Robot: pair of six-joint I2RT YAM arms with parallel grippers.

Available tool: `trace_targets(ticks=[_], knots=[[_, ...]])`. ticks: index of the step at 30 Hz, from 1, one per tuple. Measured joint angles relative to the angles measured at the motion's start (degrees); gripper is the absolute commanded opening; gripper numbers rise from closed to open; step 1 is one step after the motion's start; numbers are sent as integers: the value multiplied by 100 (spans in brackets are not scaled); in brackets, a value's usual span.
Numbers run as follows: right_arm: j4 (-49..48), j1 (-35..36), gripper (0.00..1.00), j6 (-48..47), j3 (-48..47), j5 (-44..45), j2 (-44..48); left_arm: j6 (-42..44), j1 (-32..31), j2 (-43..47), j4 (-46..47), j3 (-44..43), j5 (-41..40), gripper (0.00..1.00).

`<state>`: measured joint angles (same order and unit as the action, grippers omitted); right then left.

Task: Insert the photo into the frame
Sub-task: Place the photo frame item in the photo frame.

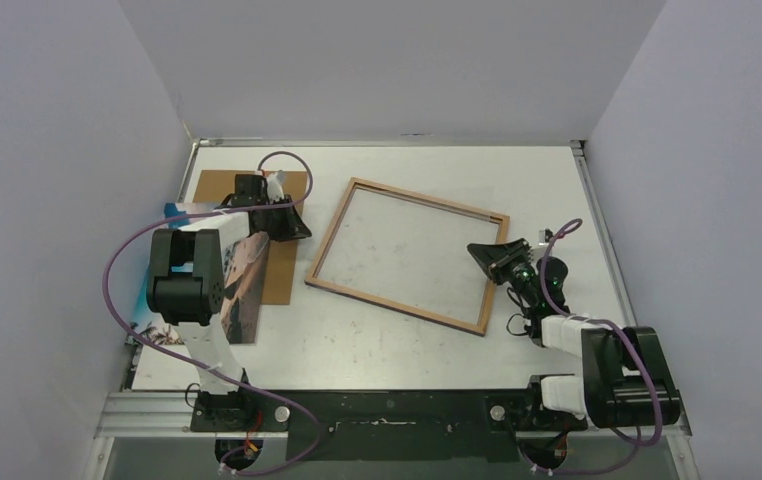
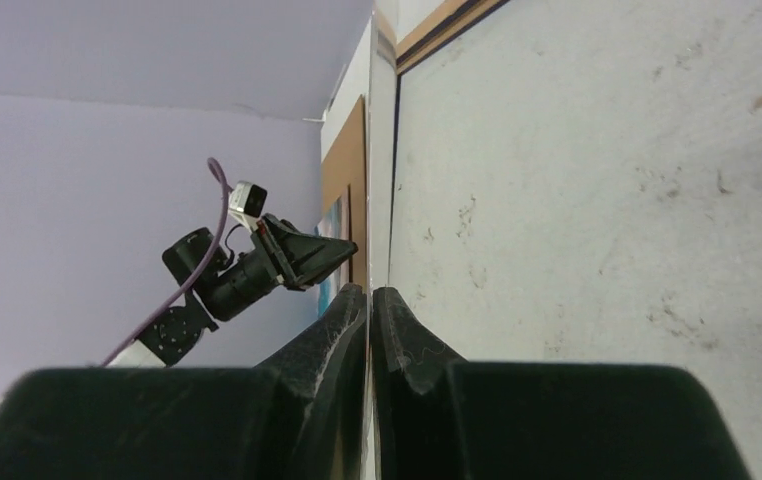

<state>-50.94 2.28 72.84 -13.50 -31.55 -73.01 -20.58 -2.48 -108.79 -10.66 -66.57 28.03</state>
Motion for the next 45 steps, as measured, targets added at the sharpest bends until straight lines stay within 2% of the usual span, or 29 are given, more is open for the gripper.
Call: trace_targets(ticks=[13, 25, 31, 36, 39, 45], knots=[[87, 0, 5, 236, 391, 809, 155, 2, 2, -111, 2, 0, 4, 16], [35, 114, 5, 297, 509, 1012, -20, 2, 0, -111, 7, 0, 7, 15], [15, 149, 5, 184, 457, 960, 9, 2, -11, -111, 11, 0, 9, 15], [387, 295, 5, -354, -66, 699, 671, 0, -22, -111, 17, 0, 11, 15], [188, 308, 5, -564, -372, 409, 863, 0, -22, -111, 15, 0, 13, 15], [-105, 341, 5, -634, -348, 297, 804, 0, -22, -111, 15, 0, 13, 15]])
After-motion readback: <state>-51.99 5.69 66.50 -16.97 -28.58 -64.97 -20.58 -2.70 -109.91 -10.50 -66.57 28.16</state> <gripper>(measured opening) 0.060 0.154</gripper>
